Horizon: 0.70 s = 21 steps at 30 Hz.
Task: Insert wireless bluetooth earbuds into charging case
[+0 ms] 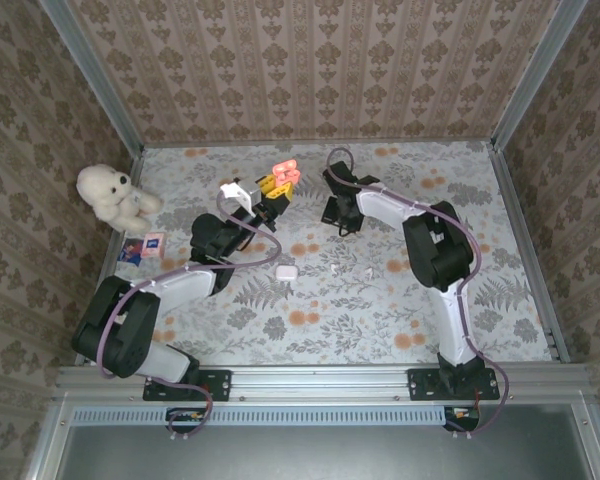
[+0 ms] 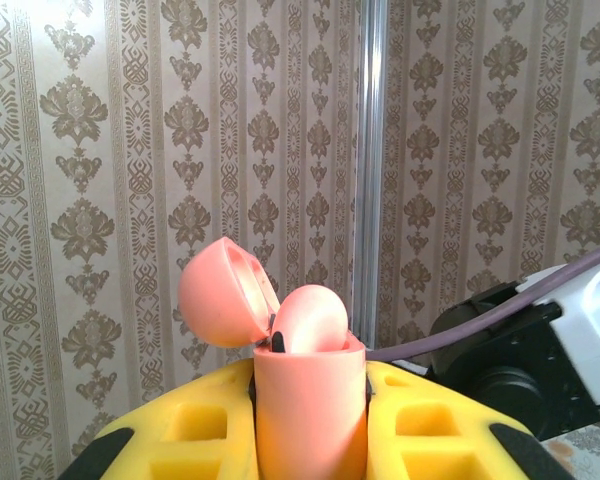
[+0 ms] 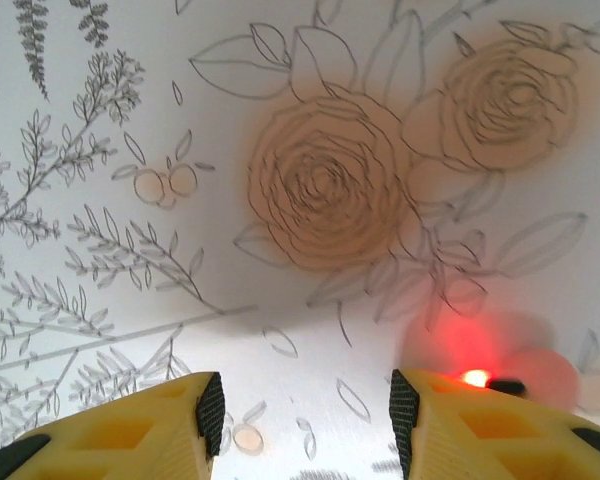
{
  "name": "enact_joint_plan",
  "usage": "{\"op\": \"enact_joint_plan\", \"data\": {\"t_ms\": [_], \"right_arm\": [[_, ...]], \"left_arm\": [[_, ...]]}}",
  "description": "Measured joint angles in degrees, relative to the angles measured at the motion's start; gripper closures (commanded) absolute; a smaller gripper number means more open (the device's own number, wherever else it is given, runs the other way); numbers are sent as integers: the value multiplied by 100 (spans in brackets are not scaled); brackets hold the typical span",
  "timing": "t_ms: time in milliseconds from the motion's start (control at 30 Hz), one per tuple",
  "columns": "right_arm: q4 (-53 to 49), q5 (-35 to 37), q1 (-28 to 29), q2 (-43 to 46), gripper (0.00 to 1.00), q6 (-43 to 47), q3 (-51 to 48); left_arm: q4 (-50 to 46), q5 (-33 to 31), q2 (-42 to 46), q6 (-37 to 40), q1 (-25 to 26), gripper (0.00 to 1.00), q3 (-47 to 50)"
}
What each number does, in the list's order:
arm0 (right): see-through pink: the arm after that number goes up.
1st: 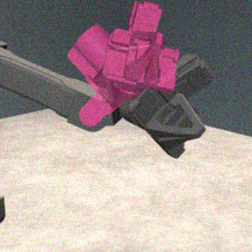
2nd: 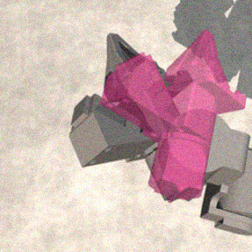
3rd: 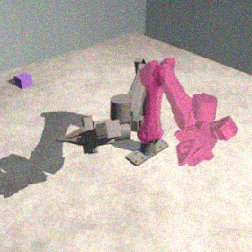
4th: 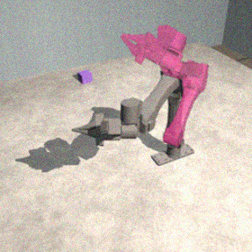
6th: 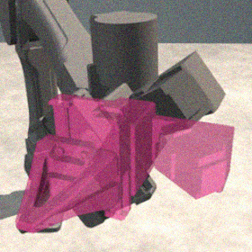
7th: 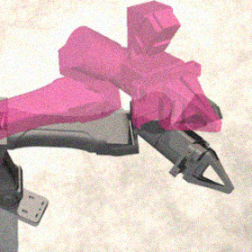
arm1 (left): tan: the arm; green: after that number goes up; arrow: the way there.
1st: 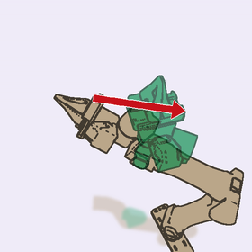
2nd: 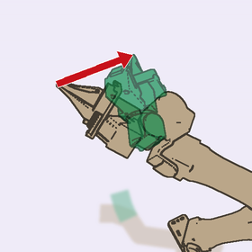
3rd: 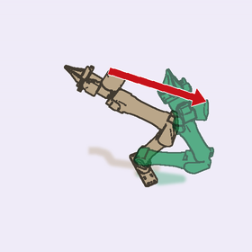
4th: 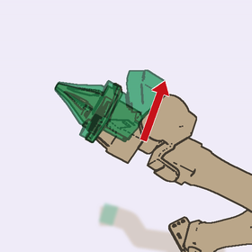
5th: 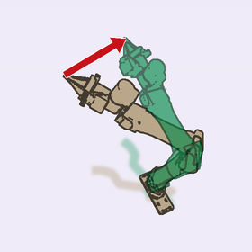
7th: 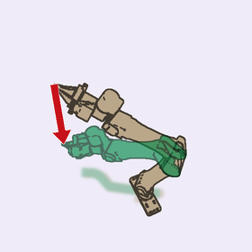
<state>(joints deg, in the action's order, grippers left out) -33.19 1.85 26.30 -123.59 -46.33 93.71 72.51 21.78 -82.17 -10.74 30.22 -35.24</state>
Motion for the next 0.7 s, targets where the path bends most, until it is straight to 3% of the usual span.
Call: {"op": "enact_joint_plan", "data": {"t_ms": [300,700], "right_arm": [[66,343,11,1021,37,-603,-439],[245,420,11,968,37,-1974,-955]], "left_arm": [[-2,0,17,0,7,100,2],[-2,0,17,0,13,100,2]]}}
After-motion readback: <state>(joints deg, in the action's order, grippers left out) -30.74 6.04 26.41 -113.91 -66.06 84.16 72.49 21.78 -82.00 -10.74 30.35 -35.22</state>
